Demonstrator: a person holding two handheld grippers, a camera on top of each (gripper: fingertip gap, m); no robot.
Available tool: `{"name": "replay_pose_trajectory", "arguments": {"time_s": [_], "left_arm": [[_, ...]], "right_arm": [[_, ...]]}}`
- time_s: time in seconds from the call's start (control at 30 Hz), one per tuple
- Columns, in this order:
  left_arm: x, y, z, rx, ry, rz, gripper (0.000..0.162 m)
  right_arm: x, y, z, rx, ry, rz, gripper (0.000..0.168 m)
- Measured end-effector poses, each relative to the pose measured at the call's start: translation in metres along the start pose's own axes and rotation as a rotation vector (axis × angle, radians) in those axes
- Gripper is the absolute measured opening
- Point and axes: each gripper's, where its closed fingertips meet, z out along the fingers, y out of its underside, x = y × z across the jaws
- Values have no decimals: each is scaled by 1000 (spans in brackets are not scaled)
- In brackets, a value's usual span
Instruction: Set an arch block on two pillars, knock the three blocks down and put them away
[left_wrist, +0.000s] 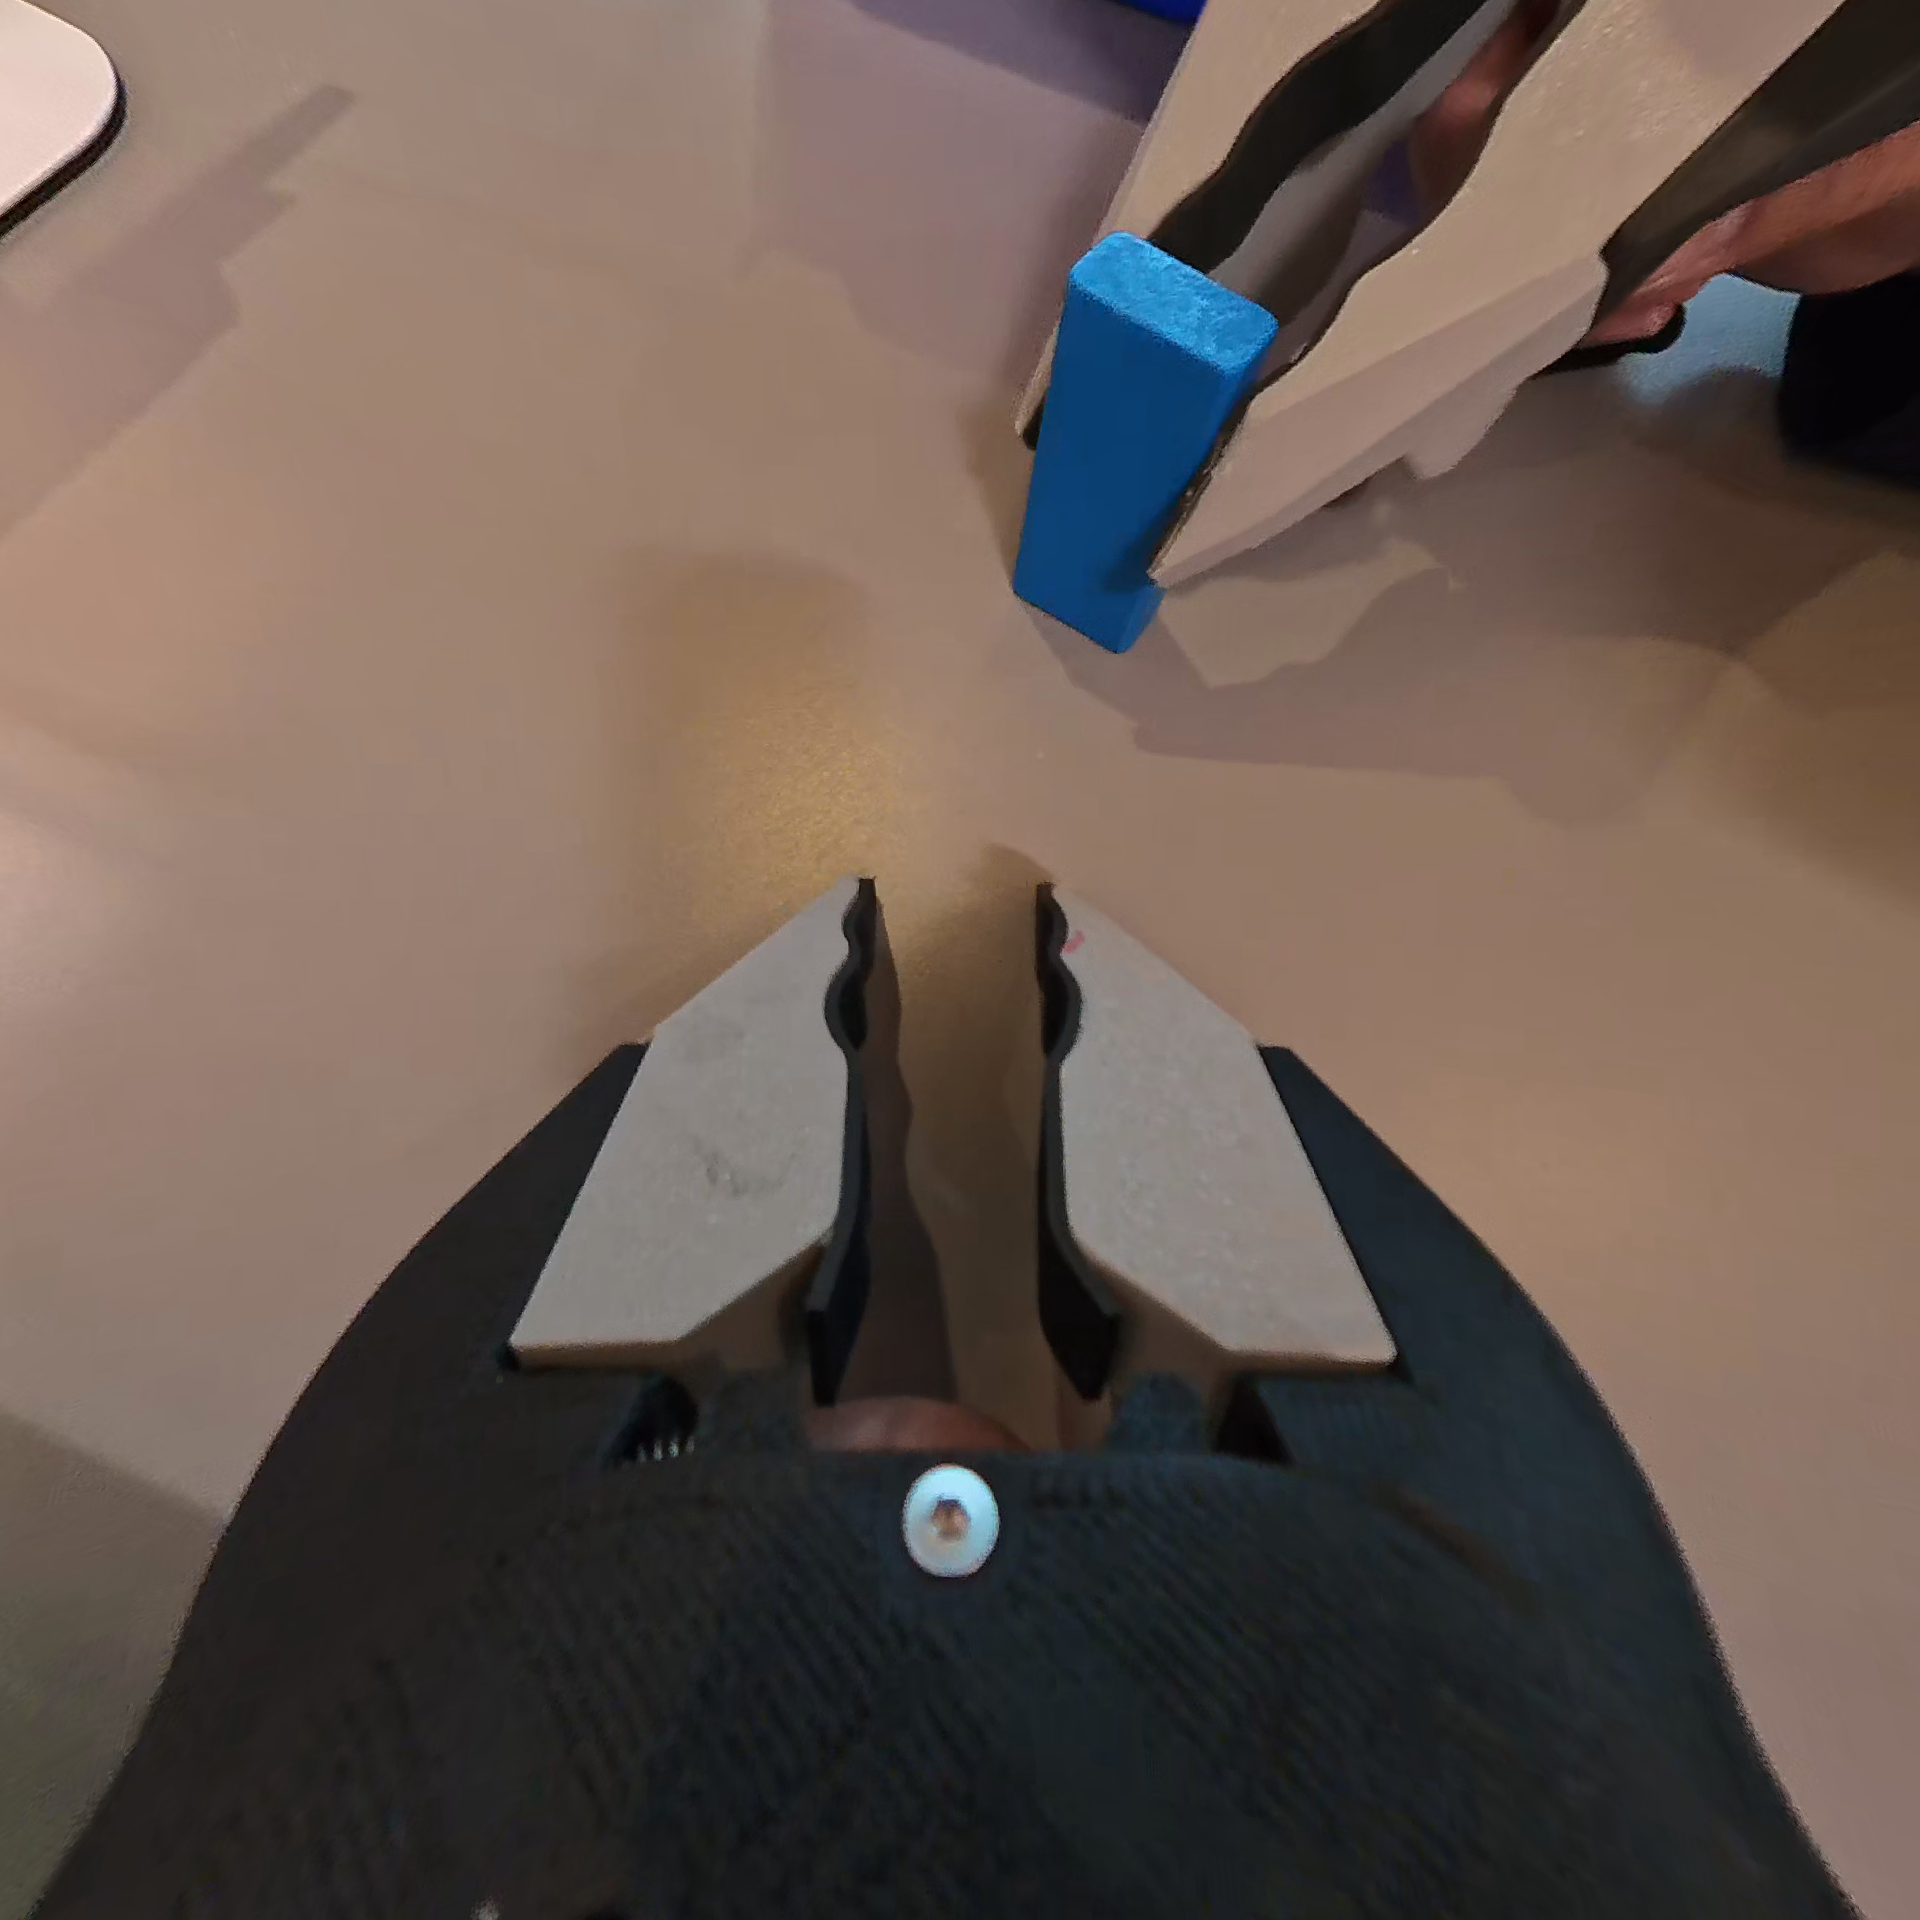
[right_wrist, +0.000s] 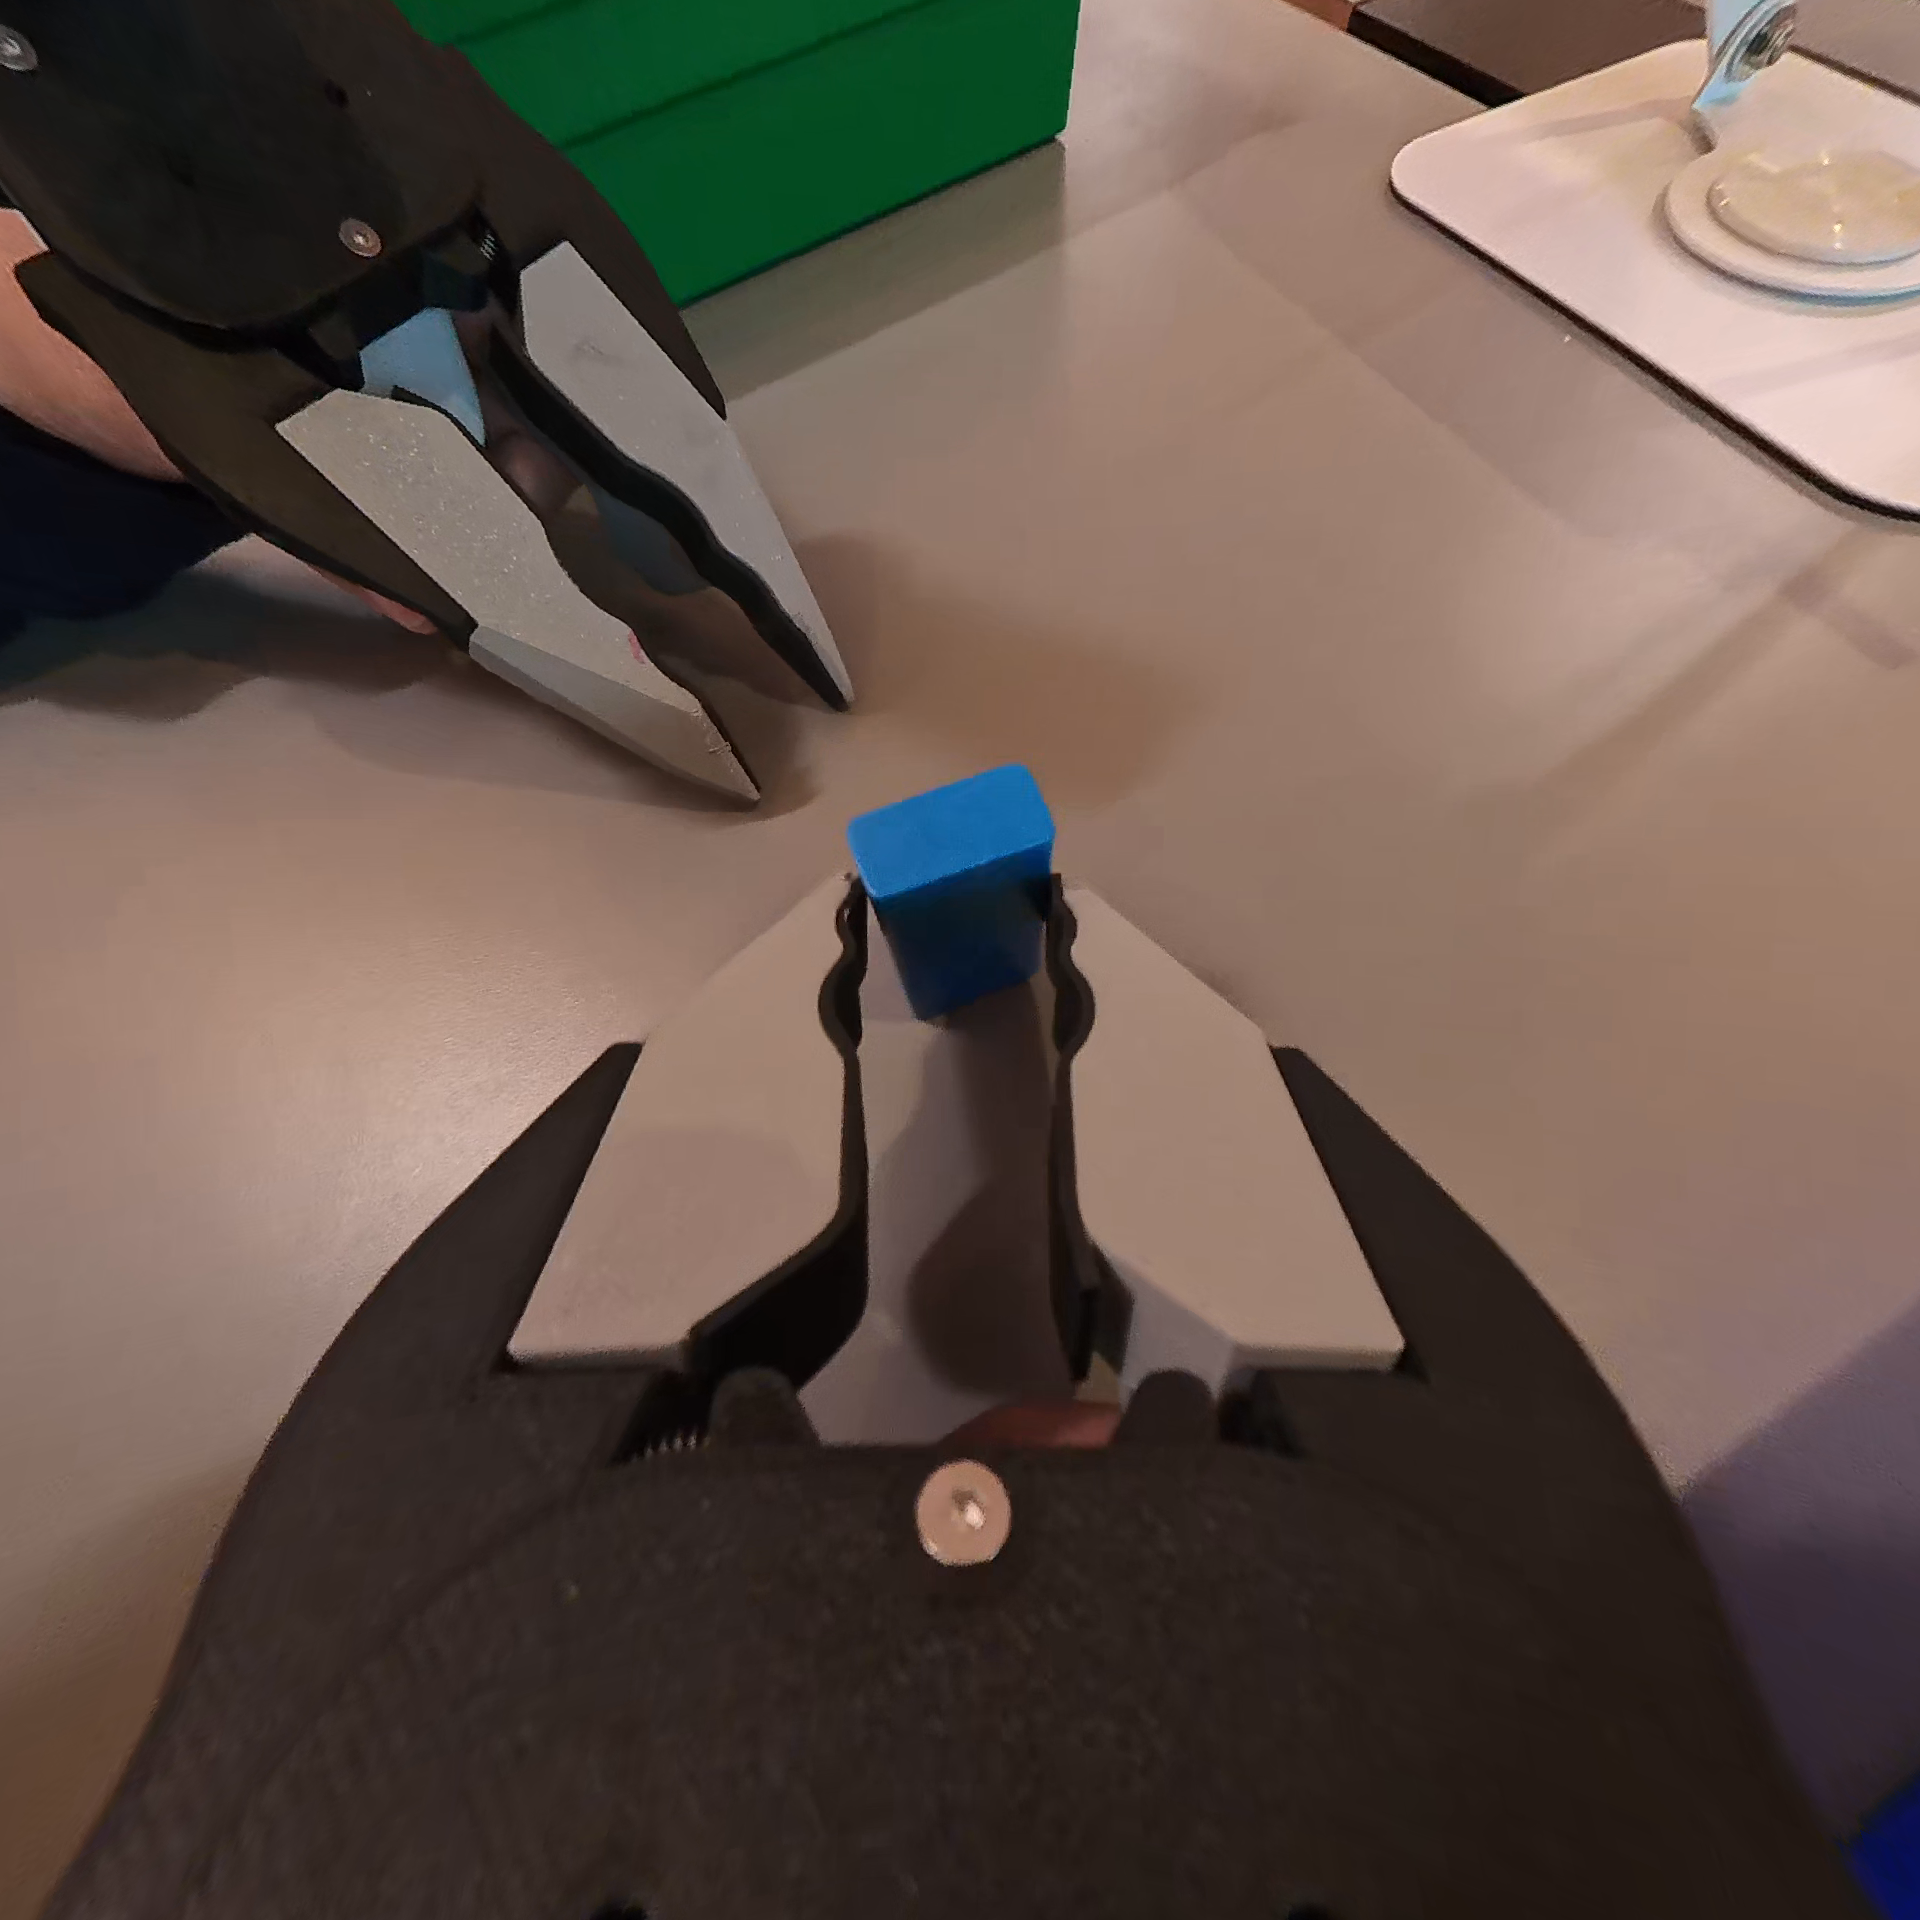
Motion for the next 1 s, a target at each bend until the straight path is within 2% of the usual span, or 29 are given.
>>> {"name": "replay_pose_trajectory", "arguments": {"time_s": [0.37, 0.53, 0.7, 0.8, 0.87, 0.9, 0.93, 1.0], "left_arm": [[0, 0, 0, 0, -4, 1, 29], [0, 0, 0, -1, -6, 9, 30], [12, -9, -13, 70, -3, -9, 42], [17, -33, -54, 207, -86, -38, 49], [6, -55, -106, 365, -190, -84, 42], [-5, -63, -136, 441, -251, -120, 34], [-22, -68, -167, 499, -319, -155, 32], [-72, -61, -220, 518, -473, -220, 29]], "right_arm": [[-2, 1, 3, -17, 19, -19, 39], [-5, -9, -4, 53, 32, -13, 55], [-11, -30, -24, 194, 78, -43, 58], [-20, -39, -36, 259, 82, -60, 61], [-23, -45, -44, 297, 100, -79, 61], [-24, -48, -47, 316, 110, -88, 61], [-26, -51, -49, 334, 112, -95, 60], [-31, -56, -53, 358, 105, -101, 60]]}}
